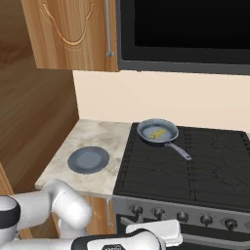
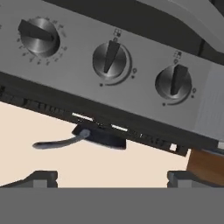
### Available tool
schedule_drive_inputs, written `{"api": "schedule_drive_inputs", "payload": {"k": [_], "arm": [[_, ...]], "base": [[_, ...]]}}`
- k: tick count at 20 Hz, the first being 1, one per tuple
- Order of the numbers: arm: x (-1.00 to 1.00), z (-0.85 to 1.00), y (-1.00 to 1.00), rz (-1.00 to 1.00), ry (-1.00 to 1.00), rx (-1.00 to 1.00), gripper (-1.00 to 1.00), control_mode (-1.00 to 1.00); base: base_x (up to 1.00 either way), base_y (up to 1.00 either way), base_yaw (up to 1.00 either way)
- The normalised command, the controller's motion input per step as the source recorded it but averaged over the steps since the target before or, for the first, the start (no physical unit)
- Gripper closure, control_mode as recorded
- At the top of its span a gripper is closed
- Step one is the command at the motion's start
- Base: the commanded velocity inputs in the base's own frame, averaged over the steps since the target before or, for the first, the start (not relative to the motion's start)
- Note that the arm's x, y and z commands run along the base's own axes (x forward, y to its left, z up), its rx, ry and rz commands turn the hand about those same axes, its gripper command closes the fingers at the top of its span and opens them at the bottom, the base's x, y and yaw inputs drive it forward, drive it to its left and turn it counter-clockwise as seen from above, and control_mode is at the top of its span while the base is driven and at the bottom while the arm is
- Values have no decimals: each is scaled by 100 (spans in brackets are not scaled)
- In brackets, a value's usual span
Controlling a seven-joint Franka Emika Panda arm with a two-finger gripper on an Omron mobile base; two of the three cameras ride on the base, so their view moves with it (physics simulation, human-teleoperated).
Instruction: Pick up the butter stick and place it in the pan. Then turn on the burner for the pan.
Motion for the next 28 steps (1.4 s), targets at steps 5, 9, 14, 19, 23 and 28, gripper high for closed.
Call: {"api": "schedule_drive_inputs", "payload": {"k": [5,9,14,19,23,28], "arm": [[14,-25,0,0,0,12,-100,-100],[15,-27,0,0,2,12,-100,-100],[16,-25,-2,0,2,12,-100,-100],[8,-16,-16,0,0,5,-100,-100],[6,-12,-10,0,0,4,-100,-100],[7,-13,1,0,0,1,-100,-100]], "base": [[0,0,0],[0,0,0],[0,0,0],[0,0,0],[0,0,0],[0,0,0]]}}
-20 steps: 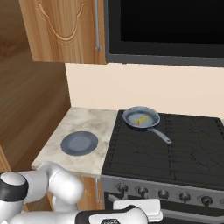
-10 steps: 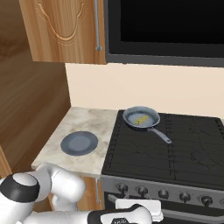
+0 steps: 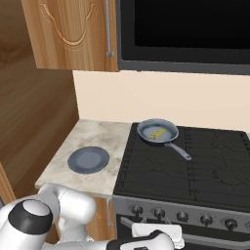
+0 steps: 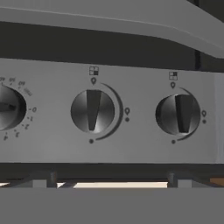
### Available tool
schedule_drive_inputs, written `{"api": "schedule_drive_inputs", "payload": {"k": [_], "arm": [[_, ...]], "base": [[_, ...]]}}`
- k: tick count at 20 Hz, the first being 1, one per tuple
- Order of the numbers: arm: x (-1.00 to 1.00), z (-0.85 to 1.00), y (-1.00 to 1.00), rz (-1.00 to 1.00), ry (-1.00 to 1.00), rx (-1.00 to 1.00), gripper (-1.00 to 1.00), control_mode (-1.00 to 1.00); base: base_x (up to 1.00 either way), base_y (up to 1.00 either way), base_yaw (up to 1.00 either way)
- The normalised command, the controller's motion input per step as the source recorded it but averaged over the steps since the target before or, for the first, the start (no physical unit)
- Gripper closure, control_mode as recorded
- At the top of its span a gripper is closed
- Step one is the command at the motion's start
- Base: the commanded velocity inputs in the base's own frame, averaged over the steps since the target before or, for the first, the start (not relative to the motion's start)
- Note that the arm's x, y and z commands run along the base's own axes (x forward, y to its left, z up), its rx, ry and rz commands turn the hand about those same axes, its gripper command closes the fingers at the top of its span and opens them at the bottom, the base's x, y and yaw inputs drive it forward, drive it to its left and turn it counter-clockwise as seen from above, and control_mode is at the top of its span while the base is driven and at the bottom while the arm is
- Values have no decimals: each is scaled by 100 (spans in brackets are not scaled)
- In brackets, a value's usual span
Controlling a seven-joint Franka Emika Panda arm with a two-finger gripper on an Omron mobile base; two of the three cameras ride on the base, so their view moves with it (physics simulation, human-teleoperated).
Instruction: Pick up the butter stick and place it in the pan. Then turn on the burner for the pan.
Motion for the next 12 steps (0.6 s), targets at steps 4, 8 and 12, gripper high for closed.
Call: {"api": "schedule_drive_inputs", "payload": {"k": [4,8,12], "arm": [[7,-4,5,0,0,1,-100,-100],[13,0,16,0,0,0,-100,-100],[13,0,12,0,0,0,-100,-100]], "base": [[0,0,0],[0,0,0],[0,0,0]]}}
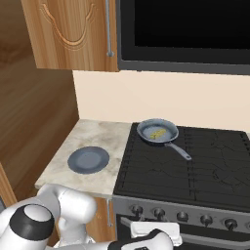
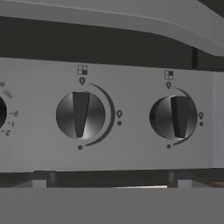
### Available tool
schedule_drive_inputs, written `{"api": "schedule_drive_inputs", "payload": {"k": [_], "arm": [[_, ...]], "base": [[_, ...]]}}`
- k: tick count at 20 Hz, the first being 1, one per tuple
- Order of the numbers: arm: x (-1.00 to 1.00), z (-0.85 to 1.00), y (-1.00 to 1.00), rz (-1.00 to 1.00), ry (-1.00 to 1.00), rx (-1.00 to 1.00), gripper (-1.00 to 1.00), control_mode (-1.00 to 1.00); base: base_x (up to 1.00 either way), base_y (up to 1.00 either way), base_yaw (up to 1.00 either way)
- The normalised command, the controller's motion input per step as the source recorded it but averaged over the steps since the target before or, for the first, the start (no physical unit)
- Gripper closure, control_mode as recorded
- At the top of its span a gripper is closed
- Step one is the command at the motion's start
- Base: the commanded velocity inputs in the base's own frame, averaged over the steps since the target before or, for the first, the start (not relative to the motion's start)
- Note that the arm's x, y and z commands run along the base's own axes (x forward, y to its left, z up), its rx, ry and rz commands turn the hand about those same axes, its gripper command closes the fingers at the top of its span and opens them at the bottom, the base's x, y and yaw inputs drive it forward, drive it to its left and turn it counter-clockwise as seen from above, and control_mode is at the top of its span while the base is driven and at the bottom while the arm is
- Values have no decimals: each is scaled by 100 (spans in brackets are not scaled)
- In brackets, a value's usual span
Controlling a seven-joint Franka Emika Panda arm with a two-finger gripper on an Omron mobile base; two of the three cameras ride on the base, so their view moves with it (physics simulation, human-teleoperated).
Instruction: Pick up the butter stick and place it in the pan. Then turn on the burner for the pan.
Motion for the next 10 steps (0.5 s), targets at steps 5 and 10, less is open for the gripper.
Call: {"api": "schedule_drive_inputs", "payload": {"k": [5,10], "arm": [[7,0,1,0,0,2,-100,-100],[1,0,0,0,0,2,-100,-100]], "base": [[0,0,0],[0,0,0]]}}
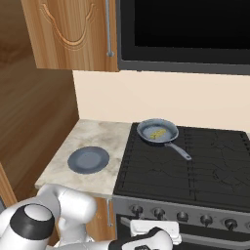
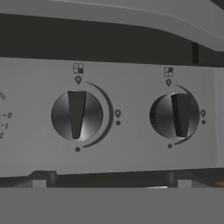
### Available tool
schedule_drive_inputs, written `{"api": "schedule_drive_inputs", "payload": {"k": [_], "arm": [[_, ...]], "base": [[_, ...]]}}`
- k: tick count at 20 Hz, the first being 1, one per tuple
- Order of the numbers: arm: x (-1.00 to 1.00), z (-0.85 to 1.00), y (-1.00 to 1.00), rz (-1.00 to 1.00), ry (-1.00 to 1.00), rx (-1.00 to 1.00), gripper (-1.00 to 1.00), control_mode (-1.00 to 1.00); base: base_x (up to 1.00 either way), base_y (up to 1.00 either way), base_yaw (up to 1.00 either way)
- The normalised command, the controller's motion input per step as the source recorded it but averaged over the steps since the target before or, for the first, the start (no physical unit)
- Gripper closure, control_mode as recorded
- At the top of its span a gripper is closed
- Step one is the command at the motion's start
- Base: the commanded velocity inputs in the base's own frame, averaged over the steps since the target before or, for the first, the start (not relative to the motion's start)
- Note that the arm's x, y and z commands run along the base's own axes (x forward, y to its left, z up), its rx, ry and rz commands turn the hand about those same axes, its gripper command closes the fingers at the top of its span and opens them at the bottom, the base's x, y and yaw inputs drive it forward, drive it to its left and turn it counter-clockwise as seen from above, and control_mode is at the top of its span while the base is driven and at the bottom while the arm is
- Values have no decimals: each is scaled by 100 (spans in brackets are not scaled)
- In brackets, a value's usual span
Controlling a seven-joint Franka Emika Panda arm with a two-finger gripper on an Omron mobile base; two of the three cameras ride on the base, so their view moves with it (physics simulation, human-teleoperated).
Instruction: Pick up the butter stick and place it in the pan. Then turn on the burner for the pan.
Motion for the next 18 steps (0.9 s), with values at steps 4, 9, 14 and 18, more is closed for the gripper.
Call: {"api": "schedule_drive_inputs", "payload": {"k": [4,9,14,18], "arm": [[4,-2,0,0,0,3,-100,-100],[1,-7,-4,0,0,2,-100,-100],[0,-7,-8,0,0,2,-100,-100],[1,-2,-5,0,0,2,-100,-100]], "base": [[0,0,0],[0,0,0],[0,0,0],[0,0,0]]}}
